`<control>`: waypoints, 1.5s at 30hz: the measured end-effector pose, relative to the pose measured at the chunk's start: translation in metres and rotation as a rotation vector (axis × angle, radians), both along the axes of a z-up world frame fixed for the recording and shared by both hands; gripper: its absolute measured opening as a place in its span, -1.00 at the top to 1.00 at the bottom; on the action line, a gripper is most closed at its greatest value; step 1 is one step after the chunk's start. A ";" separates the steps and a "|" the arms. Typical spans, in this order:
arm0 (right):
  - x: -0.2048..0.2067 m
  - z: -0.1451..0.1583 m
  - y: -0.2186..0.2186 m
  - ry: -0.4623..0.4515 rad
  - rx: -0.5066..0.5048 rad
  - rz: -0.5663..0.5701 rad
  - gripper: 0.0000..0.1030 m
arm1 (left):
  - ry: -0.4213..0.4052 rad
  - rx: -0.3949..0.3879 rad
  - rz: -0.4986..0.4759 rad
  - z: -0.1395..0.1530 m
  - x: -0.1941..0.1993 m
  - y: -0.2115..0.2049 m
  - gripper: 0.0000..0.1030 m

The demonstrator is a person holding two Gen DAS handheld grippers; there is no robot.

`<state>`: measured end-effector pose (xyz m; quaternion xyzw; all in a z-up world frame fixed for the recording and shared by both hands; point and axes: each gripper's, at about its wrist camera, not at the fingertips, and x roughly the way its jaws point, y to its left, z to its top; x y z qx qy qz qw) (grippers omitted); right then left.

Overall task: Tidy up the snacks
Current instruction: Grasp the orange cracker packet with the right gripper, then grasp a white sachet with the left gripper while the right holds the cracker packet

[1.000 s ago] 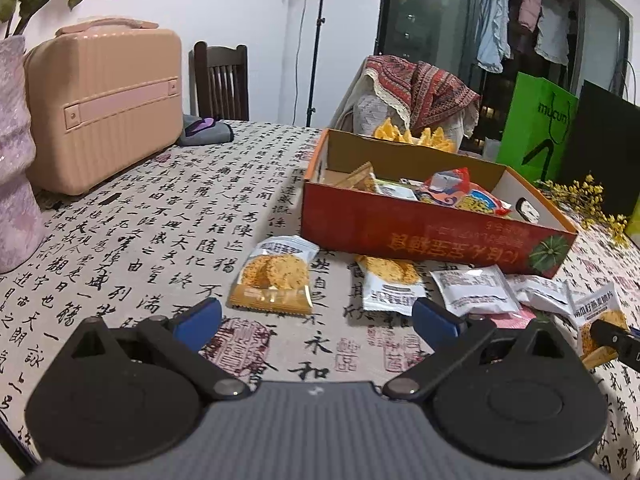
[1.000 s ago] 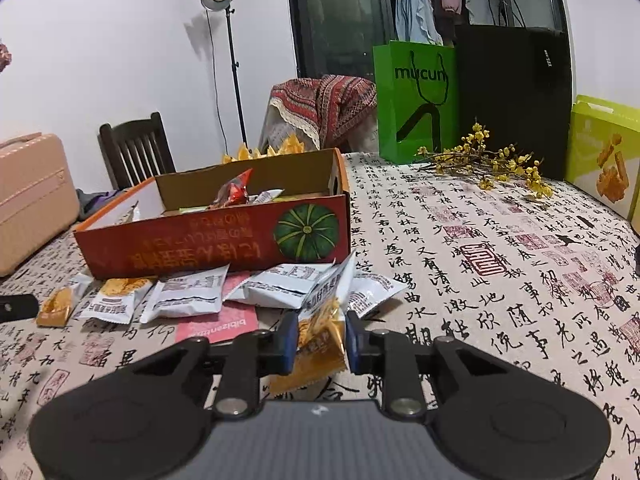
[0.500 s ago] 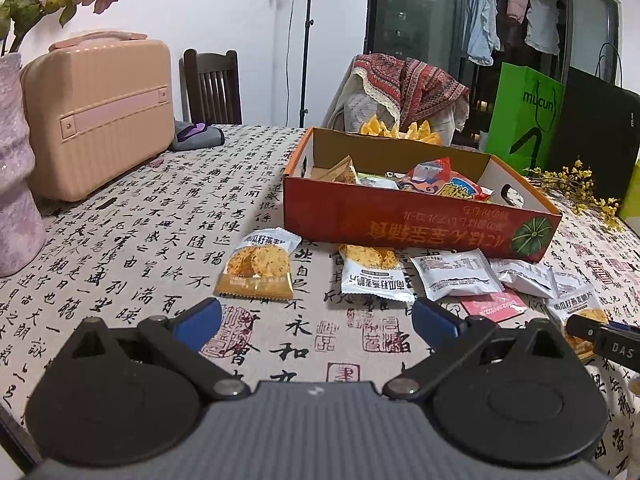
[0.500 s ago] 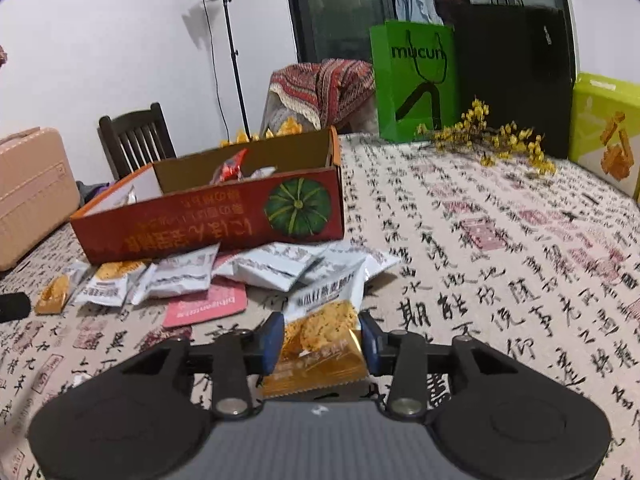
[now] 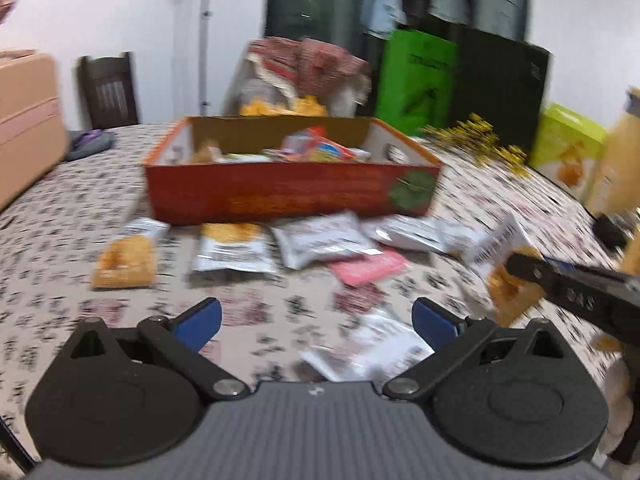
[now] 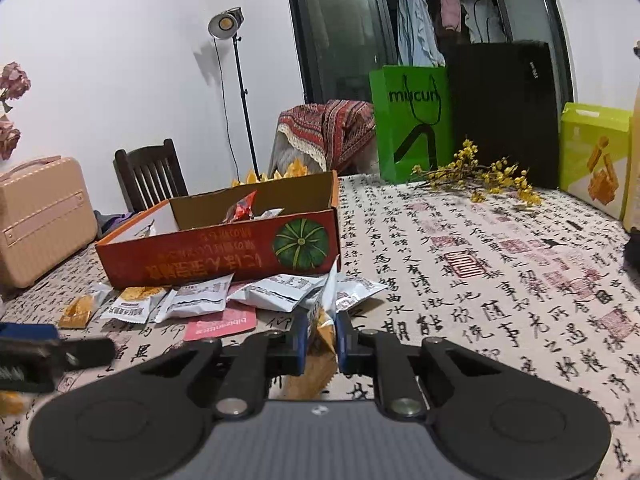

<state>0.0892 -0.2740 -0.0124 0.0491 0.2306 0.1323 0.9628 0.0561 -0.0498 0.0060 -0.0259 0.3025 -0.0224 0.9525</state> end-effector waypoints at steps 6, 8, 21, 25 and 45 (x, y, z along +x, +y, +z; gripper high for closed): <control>-0.014 0.001 -0.009 -0.014 0.012 -0.007 0.73 | 0.063 0.060 -0.071 -0.023 0.007 -0.028 -1.00; -0.016 0.000 -0.011 -0.015 0.019 -0.007 0.73 | 0.090 0.079 -0.076 -0.031 0.012 -0.034 -1.00; -0.010 -0.006 -0.006 0.001 0.039 0.041 0.73 | 0.070 0.064 0.057 -0.034 0.034 -0.022 -0.34; -0.008 -0.006 0.004 -0.001 0.036 0.066 0.73 | 0.053 0.025 0.067 -0.030 0.031 -0.013 -0.17; 0.013 0.030 0.038 -0.097 0.005 0.085 0.73 | -0.148 -0.033 0.077 0.023 0.037 0.024 -0.13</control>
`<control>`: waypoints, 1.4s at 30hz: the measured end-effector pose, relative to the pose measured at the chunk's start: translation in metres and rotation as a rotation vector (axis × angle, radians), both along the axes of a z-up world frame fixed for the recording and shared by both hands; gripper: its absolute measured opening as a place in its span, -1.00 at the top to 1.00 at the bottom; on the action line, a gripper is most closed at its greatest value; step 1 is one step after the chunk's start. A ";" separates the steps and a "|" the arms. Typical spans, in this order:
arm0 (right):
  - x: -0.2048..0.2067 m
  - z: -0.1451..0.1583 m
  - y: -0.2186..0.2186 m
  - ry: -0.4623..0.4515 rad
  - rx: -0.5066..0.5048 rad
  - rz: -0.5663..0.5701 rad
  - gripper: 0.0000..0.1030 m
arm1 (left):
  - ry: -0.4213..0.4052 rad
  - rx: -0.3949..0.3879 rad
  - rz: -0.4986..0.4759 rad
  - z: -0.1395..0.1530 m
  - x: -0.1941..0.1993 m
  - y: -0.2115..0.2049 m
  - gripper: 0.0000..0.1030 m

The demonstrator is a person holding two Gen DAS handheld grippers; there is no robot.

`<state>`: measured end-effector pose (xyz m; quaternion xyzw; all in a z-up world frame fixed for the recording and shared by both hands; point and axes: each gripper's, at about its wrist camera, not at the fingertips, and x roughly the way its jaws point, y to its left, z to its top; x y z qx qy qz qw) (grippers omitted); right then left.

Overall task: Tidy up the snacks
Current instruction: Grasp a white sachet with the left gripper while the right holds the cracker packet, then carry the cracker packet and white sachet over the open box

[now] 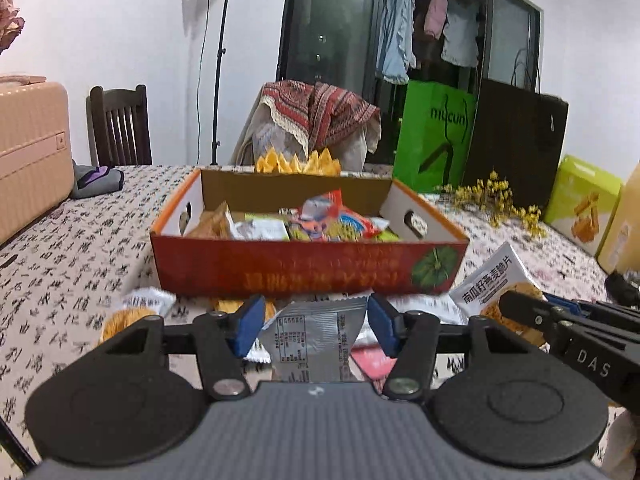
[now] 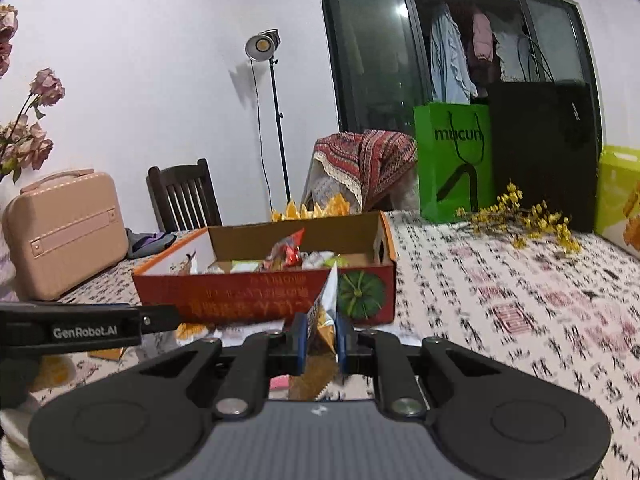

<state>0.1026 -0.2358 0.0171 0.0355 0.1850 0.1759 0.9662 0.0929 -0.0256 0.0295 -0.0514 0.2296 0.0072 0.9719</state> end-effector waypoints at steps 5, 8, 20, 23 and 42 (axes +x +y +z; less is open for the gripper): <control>0.011 0.009 0.010 -0.018 0.001 -0.001 0.73 | -0.024 -0.015 0.001 0.010 0.008 0.012 -0.09; 0.018 0.013 0.015 -0.030 0.005 -0.001 0.73 | -0.055 -0.017 0.004 0.020 0.012 0.018 -0.09; 0.063 0.037 0.038 -0.057 0.037 0.005 0.73 | -0.134 -0.023 0.008 0.055 0.048 0.031 -0.09; 0.080 0.045 0.043 -0.060 0.045 -0.002 0.73 | -0.143 -0.031 0.009 0.063 0.063 0.033 -0.09; 0.184 0.009 0.064 0.006 -0.017 -0.047 0.72 | -0.039 -0.049 0.191 0.019 0.168 0.067 -0.09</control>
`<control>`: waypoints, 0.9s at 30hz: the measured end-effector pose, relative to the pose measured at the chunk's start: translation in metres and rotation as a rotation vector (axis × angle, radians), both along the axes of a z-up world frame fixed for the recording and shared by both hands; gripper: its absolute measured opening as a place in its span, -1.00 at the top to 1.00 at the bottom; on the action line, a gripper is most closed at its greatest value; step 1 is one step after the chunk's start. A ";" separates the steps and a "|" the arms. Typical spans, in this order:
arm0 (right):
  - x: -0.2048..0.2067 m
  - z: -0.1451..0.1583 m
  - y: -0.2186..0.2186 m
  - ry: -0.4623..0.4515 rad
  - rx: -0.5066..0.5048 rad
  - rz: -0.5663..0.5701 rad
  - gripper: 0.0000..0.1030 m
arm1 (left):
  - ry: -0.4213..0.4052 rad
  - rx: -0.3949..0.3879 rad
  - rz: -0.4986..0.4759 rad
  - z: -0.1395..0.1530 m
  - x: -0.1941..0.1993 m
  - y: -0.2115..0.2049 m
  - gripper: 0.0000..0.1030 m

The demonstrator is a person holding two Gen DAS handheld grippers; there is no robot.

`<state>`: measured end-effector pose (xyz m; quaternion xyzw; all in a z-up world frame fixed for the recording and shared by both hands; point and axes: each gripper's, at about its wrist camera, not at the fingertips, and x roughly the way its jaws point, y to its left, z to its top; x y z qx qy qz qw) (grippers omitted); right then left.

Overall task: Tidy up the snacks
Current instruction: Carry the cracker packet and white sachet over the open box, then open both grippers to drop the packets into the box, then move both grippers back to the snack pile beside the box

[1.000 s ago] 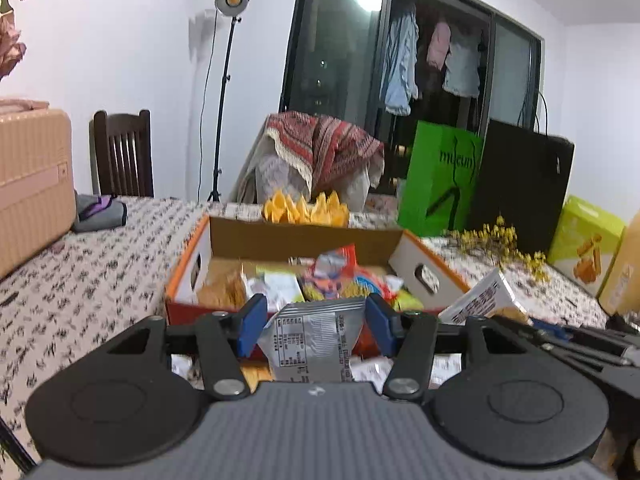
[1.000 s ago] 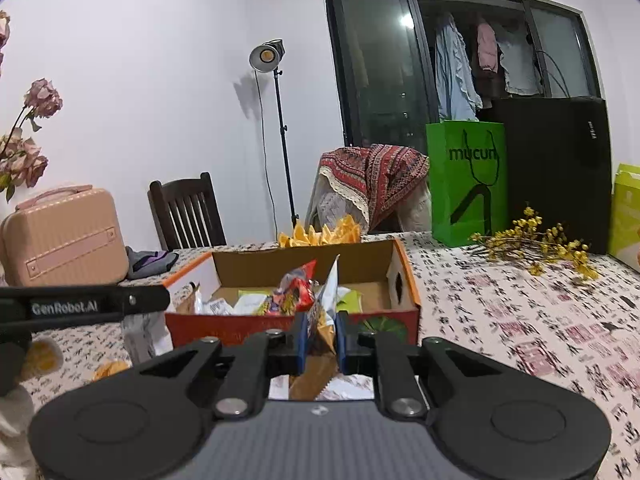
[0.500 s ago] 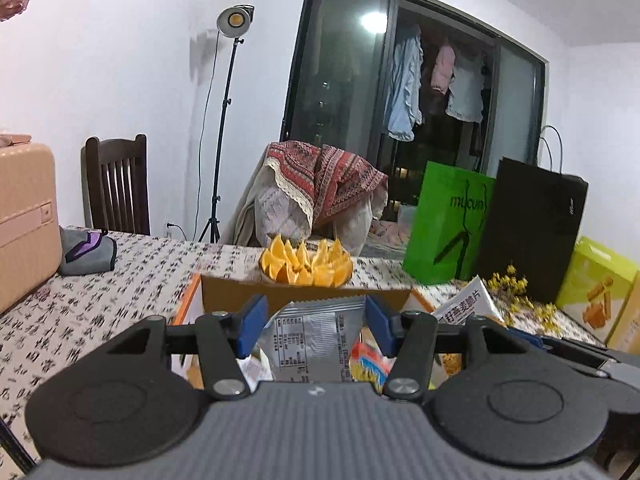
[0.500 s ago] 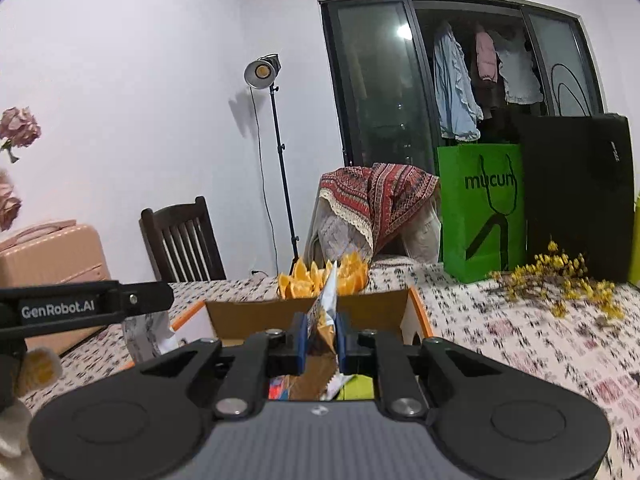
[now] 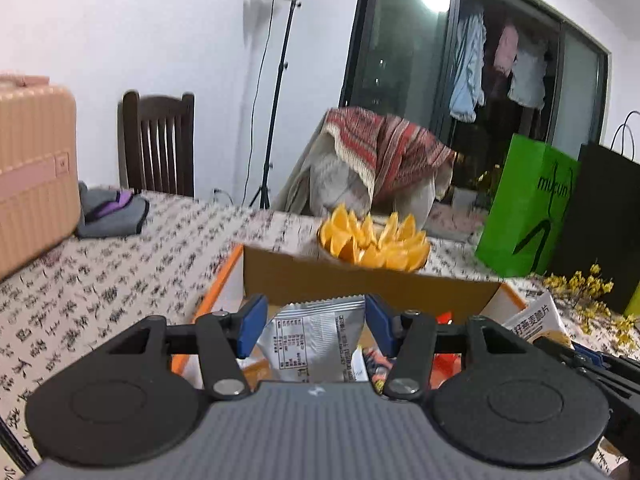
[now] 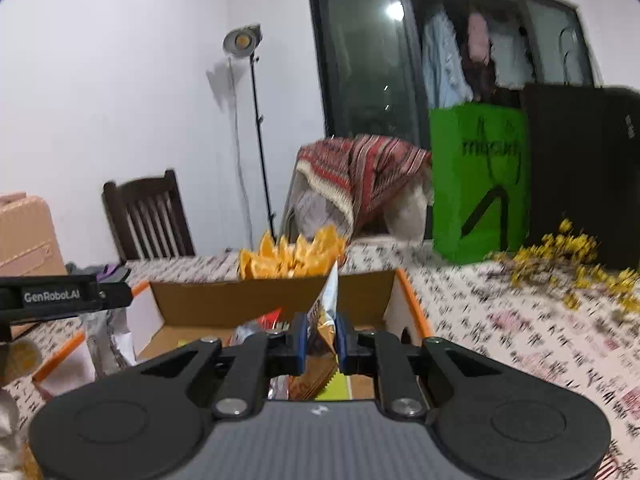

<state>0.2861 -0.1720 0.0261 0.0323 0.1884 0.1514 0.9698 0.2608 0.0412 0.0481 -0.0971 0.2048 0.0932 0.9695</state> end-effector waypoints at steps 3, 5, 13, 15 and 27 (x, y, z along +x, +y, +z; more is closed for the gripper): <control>0.000 -0.004 0.002 0.014 -0.019 0.001 0.66 | 0.003 0.006 0.005 -0.004 -0.001 0.001 -0.22; 0.000 -0.005 0.001 0.021 -0.018 -0.001 0.38 | 0.001 0.005 0.010 -0.006 -0.003 0.001 -0.54; -0.013 0.001 -0.001 -0.029 0.002 0.009 -0.99 | -0.053 0.011 0.003 -0.001 -0.013 -0.004 -1.00; -0.013 0.000 0.001 -0.031 -0.009 0.005 -1.00 | -0.051 0.010 0.006 -0.002 -0.013 -0.005 -1.00; -0.015 0.003 0.001 -0.042 -0.017 -0.006 -1.00 | -0.056 0.004 0.020 0.001 -0.017 -0.006 -1.00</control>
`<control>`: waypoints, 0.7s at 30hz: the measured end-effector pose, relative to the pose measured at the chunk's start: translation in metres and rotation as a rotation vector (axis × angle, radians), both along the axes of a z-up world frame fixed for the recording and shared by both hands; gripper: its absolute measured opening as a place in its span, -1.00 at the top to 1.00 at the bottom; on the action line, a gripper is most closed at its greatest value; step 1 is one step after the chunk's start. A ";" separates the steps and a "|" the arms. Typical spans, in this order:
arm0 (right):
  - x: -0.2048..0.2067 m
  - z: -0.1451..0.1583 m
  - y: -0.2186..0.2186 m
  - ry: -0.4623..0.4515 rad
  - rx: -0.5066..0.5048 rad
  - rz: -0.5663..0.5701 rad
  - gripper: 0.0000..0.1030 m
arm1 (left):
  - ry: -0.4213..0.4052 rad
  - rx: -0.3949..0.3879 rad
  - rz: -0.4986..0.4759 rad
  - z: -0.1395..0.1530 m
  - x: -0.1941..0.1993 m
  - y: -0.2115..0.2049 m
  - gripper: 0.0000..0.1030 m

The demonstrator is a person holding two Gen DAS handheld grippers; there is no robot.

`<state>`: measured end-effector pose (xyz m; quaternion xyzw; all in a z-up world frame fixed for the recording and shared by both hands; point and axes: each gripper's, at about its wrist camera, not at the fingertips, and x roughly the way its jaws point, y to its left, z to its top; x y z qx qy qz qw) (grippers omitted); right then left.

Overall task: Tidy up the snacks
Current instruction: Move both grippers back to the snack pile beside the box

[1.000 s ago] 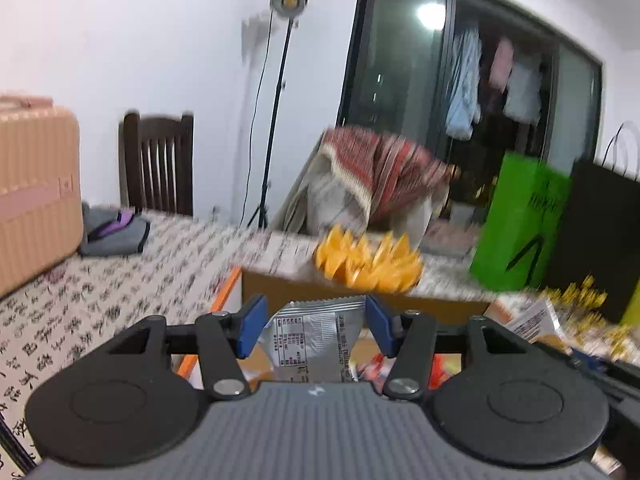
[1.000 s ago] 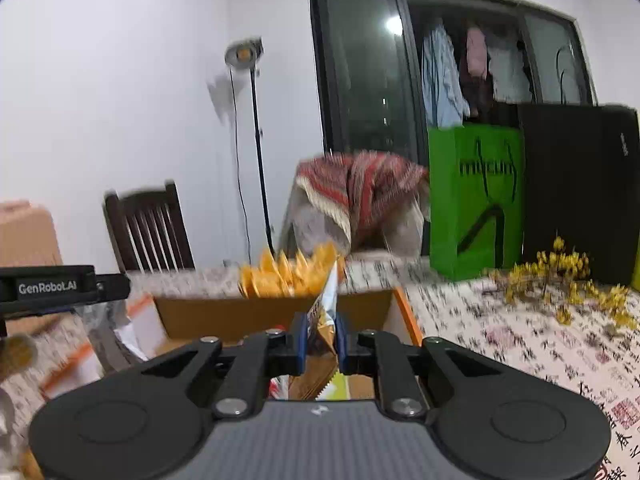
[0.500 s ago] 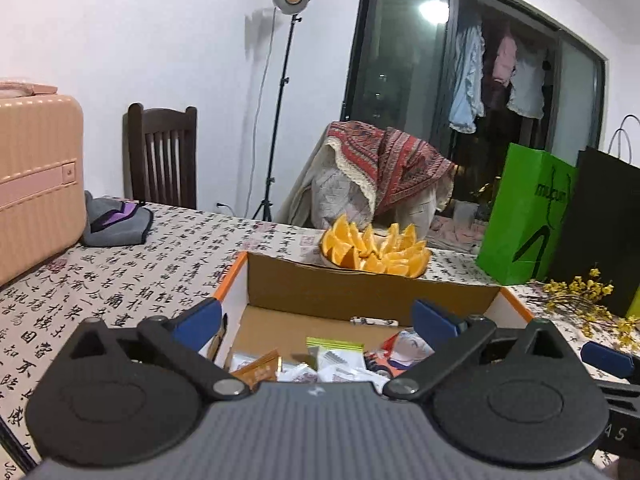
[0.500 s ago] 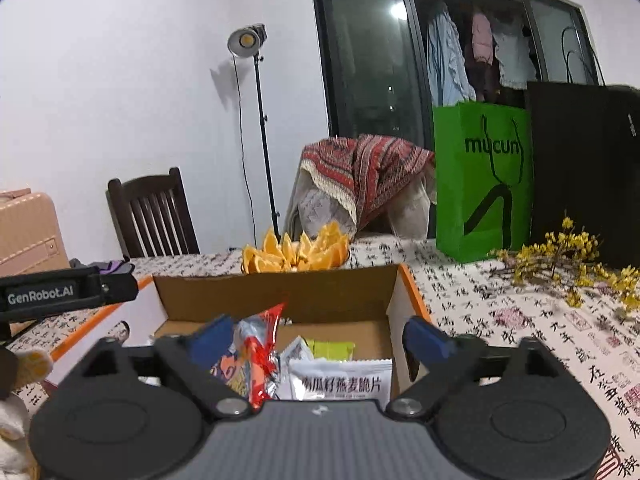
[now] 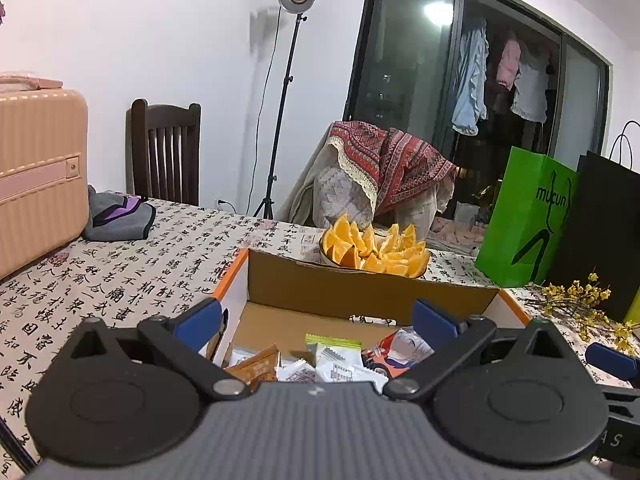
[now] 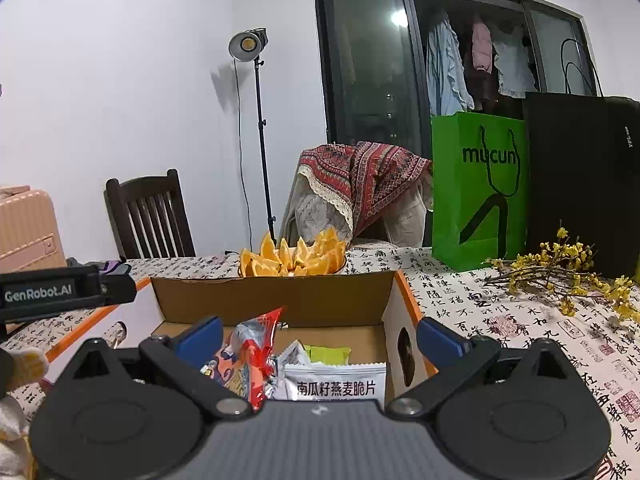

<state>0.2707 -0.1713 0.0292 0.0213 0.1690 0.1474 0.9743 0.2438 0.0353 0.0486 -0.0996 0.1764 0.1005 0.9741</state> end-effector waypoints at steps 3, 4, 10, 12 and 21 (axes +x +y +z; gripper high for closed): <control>-0.002 0.001 -0.001 -0.006 0.000 -0.001 -1.00 | -0.006 0.002 -0.002 0.005 -0.004 -0.001 -1.00; -0.003 0.002 -0.002 -0.007 0.003 -0.001 -1.00 | -0.014 0.006 -0.005 0.007 -0.007 -0.003 -1.00; -0.012 0.015 -0.005 0.000 0.028 0.008 -1.00 | -0.048 0.009 -0.006 0.023 -0.022 -0.006 -1.00; -0.018 0.020 -0.009 0.008 0.040 0.010 -1.00 | -0.051 -0.002 -0.006 0.027 -0.029 -0.005 -1.00; -0.057 0.034 -0.023 0.044 0.087 0.035 -1.00 | -0.058 0.007 -0.024 0.039 -0.078 -0.001 -1.00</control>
